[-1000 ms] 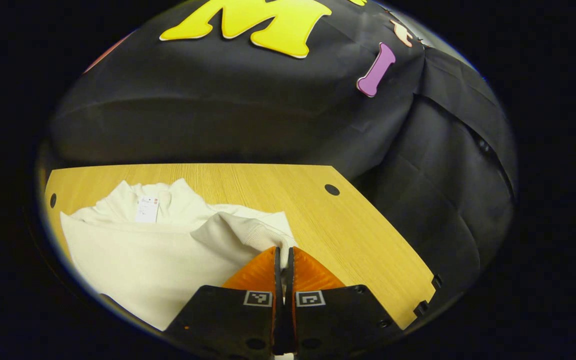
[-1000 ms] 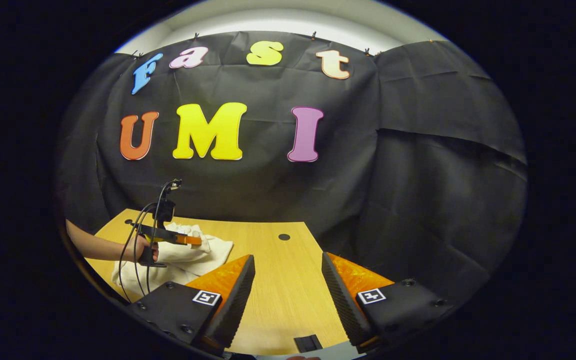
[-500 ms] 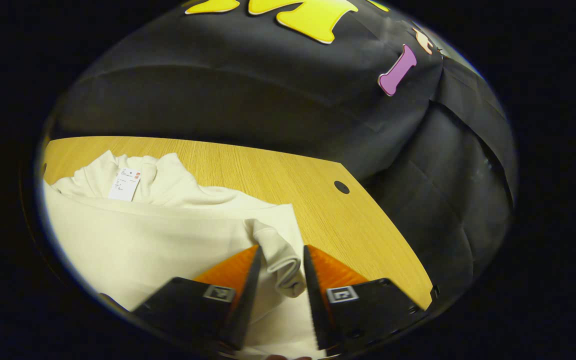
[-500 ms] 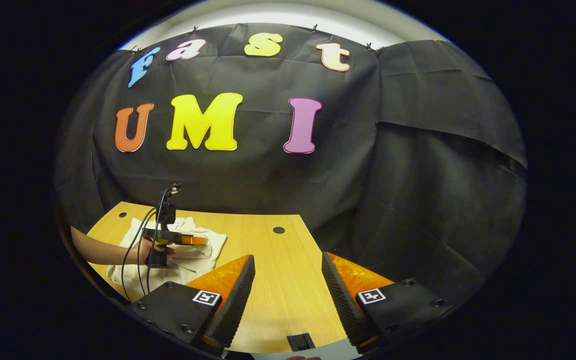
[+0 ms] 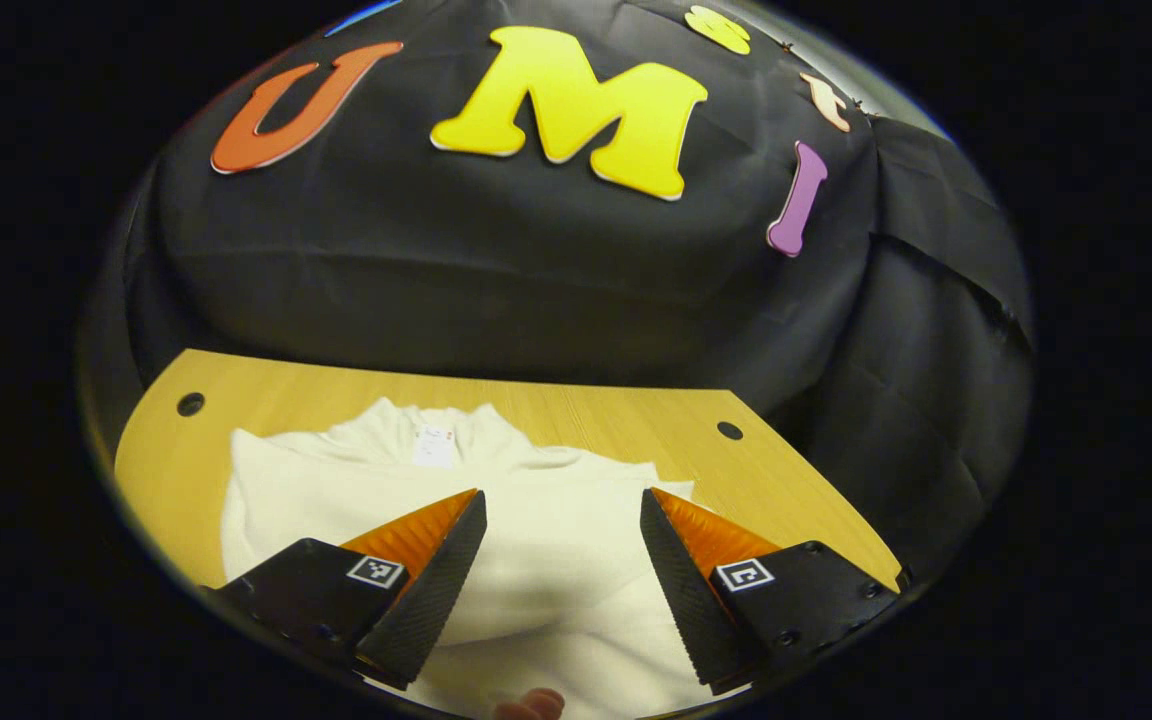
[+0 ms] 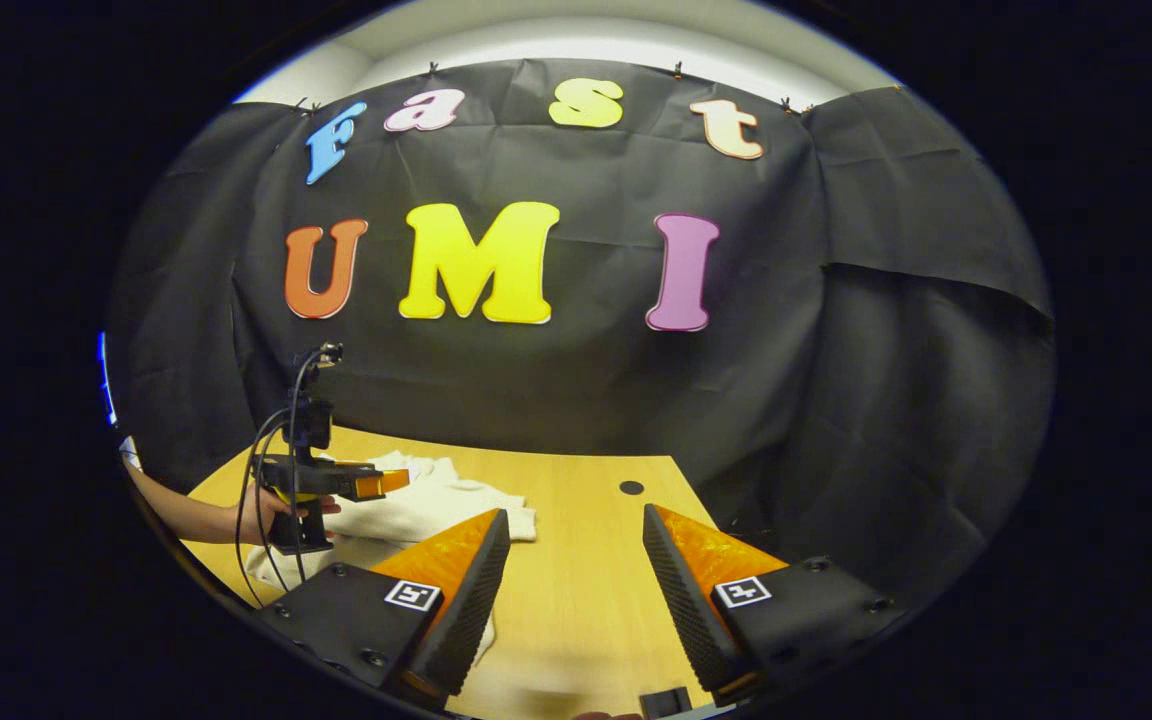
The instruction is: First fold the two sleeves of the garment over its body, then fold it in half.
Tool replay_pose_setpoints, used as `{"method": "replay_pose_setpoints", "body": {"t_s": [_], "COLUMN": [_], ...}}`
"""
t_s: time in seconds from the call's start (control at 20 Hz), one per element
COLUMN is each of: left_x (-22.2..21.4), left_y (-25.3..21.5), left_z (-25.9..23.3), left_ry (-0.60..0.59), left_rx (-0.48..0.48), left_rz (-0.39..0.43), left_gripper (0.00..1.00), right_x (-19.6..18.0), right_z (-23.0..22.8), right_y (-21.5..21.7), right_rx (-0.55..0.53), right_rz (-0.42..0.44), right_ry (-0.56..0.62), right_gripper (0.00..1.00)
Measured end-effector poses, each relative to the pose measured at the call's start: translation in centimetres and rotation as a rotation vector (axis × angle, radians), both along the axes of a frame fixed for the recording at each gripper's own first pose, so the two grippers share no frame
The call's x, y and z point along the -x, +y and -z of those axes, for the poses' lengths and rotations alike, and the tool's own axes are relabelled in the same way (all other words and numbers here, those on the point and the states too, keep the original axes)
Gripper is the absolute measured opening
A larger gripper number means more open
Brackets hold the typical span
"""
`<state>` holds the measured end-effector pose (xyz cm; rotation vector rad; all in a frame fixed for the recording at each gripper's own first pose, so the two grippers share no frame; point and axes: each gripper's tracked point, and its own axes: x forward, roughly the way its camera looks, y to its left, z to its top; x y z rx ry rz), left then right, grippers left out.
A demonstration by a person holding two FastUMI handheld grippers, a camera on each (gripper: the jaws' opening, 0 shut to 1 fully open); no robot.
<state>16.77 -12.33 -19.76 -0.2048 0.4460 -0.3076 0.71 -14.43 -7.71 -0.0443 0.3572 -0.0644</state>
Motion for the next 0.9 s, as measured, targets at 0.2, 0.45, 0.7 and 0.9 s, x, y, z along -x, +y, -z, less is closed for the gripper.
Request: {"method": "replay_pose_setpoints", "body": {"t_s": [0.2,0.45,0.7,0.9], "left_x": [3.0,8.4,13.1,15.1], "left_y": [5.2,9.4,12.0,13.1], "left_z": [-5.8,-7.8,-6.5,-5.6], "left_ry": [-0.102,-0.125,-0.077,-0.047], "left_rx": [-0.094,-0.11,-0.115,-0.134], "left_rz": [-0.11,-0.152,-0.19,-0.194], "left_gripper": [0.97,0.97,0.97,0.97], "right_x": [-0.5,-0.6,-0.5,-0.5], "right_z": [0.5,2.1,3.5,5.8], "right_y": [3.6,7.2,9.4,10.5], "right_rx": [-0.027,-0.019,-0.031,-0.044], "right_rz": [-0.051,-0.103,-0.133,-0.15], "right_ry": [-0.019,0.008,0.036,0.09], "right_gripper": [0.84,0.84,0.85,0.85]}}
